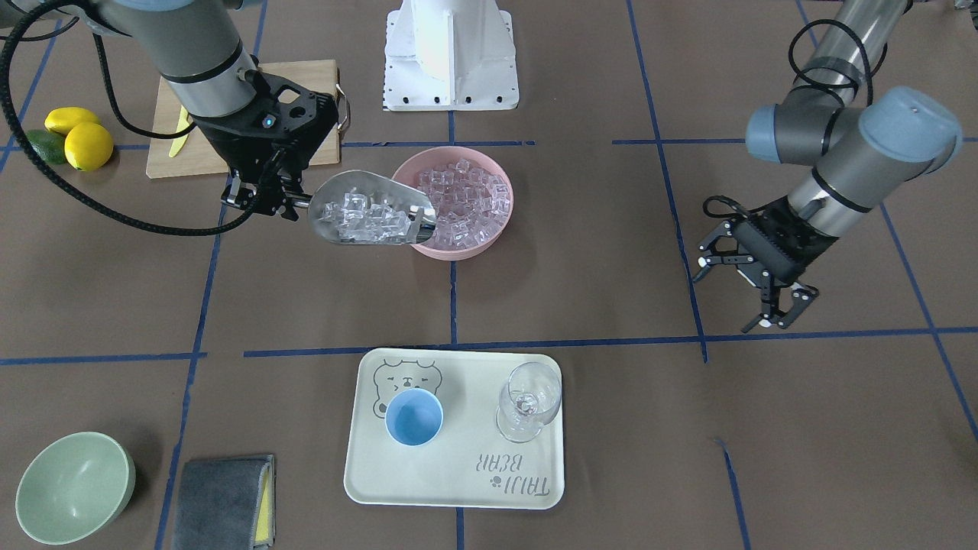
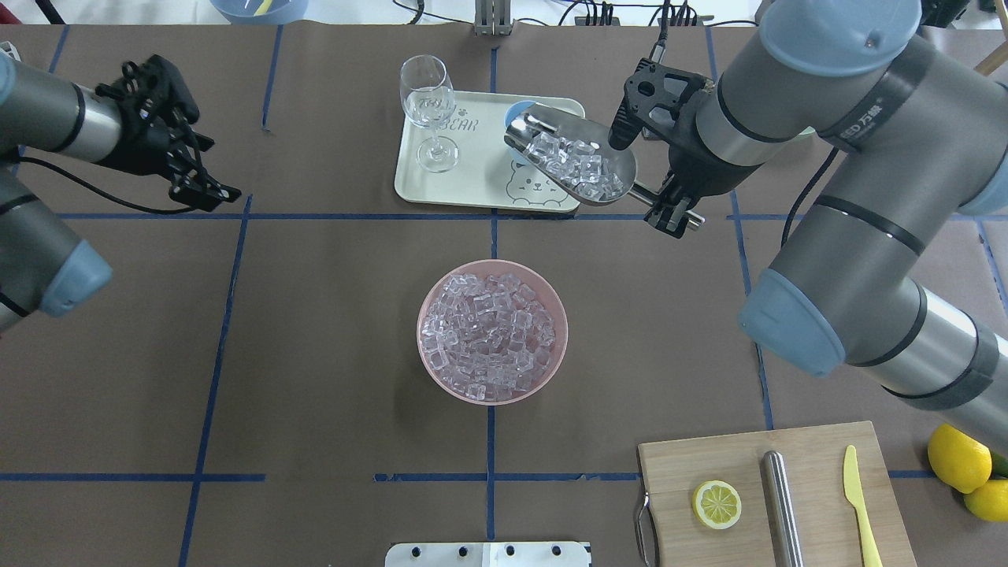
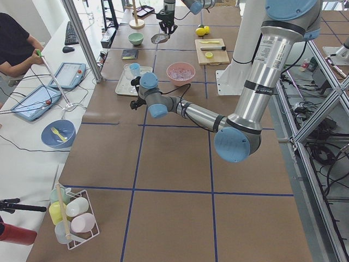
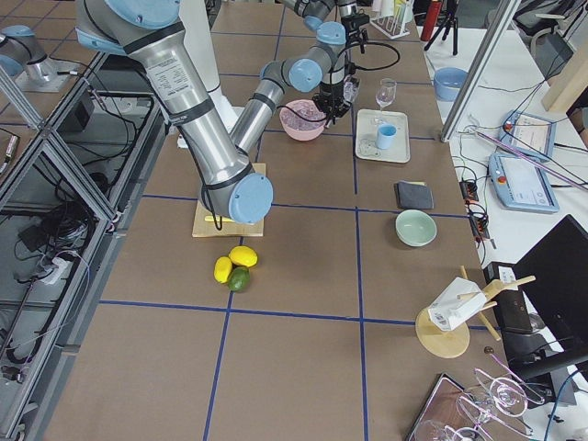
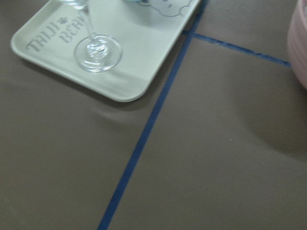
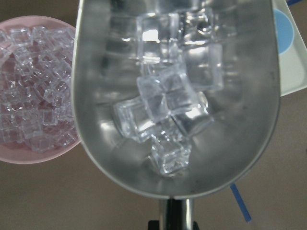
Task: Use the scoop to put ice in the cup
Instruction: 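Carry the ice-filled scoop toward the blue cup while the left arm withdraws, then tilt the scoop over the blue cup with the right gripper to pour ice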
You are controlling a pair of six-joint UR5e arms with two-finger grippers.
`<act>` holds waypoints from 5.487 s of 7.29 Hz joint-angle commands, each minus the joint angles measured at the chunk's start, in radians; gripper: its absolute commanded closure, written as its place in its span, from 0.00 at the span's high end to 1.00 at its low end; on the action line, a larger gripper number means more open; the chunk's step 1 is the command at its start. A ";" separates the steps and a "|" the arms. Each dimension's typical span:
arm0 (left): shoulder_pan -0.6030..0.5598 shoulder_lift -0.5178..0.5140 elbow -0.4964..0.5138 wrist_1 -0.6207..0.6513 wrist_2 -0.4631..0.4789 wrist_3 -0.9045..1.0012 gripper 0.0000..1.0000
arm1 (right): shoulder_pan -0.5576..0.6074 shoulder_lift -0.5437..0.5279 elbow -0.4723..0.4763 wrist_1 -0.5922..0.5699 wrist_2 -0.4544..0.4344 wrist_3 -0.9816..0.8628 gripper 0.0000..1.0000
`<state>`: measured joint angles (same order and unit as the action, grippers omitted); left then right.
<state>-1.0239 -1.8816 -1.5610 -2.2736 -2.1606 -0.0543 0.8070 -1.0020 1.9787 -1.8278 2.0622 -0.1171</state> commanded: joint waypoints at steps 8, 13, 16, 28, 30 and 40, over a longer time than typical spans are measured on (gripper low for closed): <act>-0.338 0.108 -0.062 0.417 -0.002 -0.002 1.00 | 0.034 0.317 -0.410 -0.301 -0.002 0.231 0.00; -0.338 0.099 -0.096 0.474 -0.005 -0.002 1.00 | 0.029 0.413 -0.590 -0.383 0.059 0.286 0.00; -0.340 0.108 -0.106 0.473 -0.005 -0.001 1.00 | 0.018 0.529 -0.786 -0.383 0.062 0.286 0.00; -0.338 0.110 -0.106 0.467 -0.005 0.007 1.00 | -0.012 0.625 -0.893 -0.585 0.102 0.284 0.00; -0.338 0.110 -0.105 0.465 -0.005 0.008 1.00 | -0.012 0.671 -0.951 -0.596 0.102 0.284 0.00; -0.337 0.116 -0.105 0.464 -0.005 0.008 1.00 | -0.008 0.714 -1.003 -0.653 0.156 0.284 0.00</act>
<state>-1.3609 -1.7651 -1.6659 -1.8101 -2.1660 -0.0460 0.7985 -0.2897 0.9671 -2.4788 2.2180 0.1672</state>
